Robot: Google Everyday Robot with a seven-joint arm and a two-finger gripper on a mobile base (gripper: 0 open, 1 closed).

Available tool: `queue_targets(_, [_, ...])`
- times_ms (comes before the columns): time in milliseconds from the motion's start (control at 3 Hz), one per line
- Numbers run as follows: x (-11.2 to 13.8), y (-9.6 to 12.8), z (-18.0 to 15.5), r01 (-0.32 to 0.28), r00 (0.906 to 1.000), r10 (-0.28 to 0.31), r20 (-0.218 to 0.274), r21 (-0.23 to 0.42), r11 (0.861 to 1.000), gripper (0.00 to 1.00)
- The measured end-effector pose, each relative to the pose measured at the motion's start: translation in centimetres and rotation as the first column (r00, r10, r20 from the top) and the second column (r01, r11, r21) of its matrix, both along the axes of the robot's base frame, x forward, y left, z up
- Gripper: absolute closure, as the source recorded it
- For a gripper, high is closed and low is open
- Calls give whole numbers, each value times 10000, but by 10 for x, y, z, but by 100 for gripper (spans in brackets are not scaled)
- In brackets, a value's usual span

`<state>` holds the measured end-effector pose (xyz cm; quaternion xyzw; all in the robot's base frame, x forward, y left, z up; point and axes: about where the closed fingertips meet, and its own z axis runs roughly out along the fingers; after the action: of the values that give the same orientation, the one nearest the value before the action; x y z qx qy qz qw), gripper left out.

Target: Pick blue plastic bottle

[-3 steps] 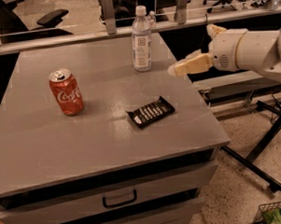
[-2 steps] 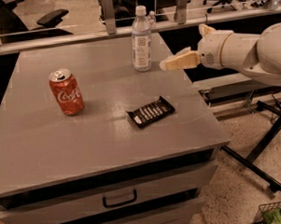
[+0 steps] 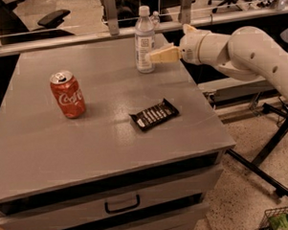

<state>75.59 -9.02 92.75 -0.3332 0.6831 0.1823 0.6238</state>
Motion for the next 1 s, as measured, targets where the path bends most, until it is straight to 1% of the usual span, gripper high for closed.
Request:
queue_targets(333, [18,30,2,-594,9982,593,31,423,9973,0])
queue_targets(667, [19,54,4,-1446,9894,1450,-15,708,9870,0])
queue_targets(1000, [12,74,0,-2234,9741,2257,-108,1046,9691,18])
